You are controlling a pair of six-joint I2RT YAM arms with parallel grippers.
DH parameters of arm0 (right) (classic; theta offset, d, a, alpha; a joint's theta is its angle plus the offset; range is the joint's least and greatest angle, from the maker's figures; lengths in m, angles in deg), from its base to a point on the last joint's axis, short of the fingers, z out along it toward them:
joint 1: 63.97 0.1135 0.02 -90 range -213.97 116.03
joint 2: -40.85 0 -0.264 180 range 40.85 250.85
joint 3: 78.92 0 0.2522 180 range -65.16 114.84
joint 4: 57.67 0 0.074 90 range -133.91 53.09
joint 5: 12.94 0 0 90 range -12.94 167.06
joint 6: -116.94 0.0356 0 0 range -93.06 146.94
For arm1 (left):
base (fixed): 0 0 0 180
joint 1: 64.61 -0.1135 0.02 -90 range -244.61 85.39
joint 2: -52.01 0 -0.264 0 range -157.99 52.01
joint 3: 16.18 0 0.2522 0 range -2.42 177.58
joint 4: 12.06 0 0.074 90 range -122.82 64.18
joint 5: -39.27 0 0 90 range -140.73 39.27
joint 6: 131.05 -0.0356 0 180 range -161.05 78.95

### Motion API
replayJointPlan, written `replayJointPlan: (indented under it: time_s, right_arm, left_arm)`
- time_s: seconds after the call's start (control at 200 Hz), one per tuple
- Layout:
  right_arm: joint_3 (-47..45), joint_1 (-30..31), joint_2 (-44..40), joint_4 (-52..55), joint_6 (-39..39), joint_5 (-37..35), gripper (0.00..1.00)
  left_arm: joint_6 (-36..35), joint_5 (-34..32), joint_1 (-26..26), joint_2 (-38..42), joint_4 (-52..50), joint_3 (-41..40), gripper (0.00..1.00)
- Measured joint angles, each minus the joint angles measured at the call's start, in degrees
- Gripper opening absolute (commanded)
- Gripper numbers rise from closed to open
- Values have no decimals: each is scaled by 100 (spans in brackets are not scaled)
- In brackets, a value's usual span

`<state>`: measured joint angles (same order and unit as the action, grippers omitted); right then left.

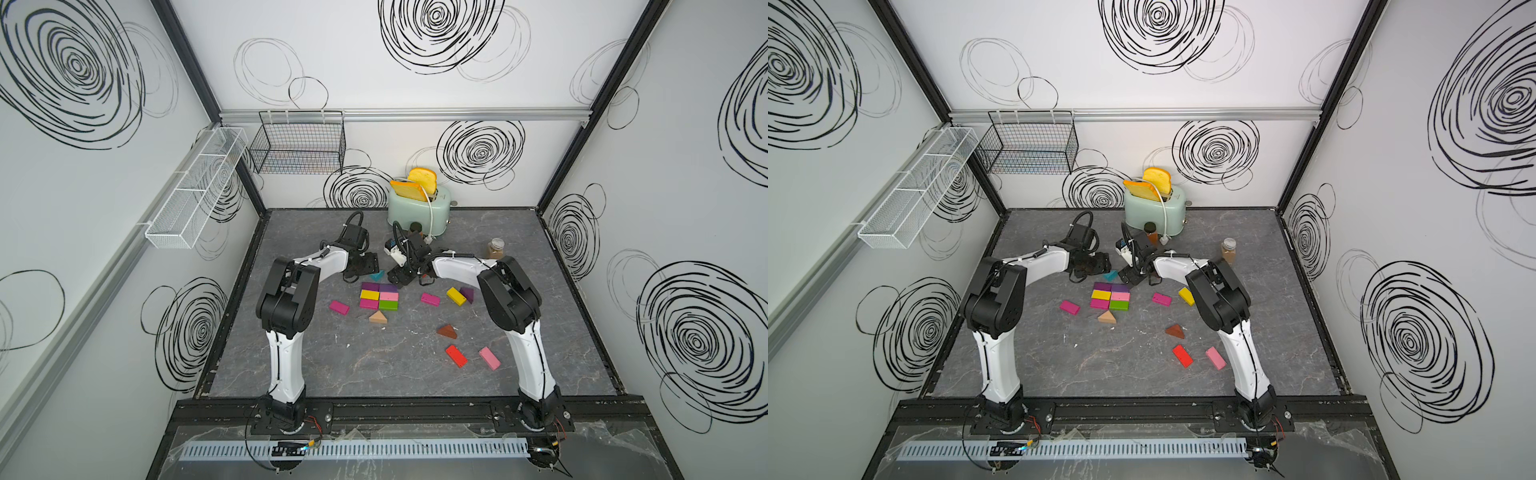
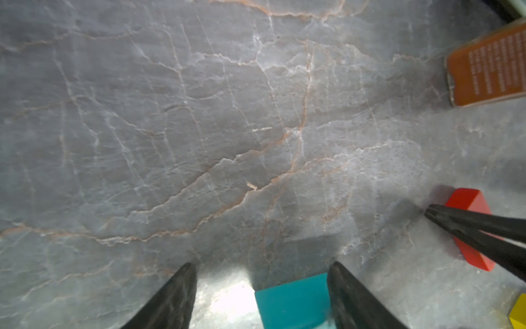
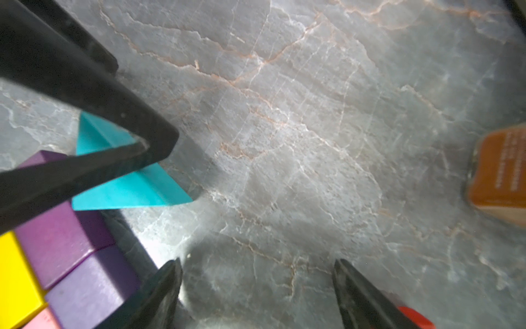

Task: Assemble a piece of candy with building blocks
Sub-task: Assemble the building block at the center of the board.

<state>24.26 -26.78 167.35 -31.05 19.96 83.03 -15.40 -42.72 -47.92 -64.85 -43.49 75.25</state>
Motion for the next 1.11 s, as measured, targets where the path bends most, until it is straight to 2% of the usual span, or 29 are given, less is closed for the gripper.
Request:
replayJointPlan:
  time_s: [0.58, 1.105]
  right_arm:
    - [-190, -107, -105, -83, 13, -17, 87]
    - [-319, -144, -229, -109, 13, -20, 87]
  left_arm:
    - [251, 372, 107, 0, -4, 2, 66]
    - [778, 905, 120, 11, 249, -22, 62]
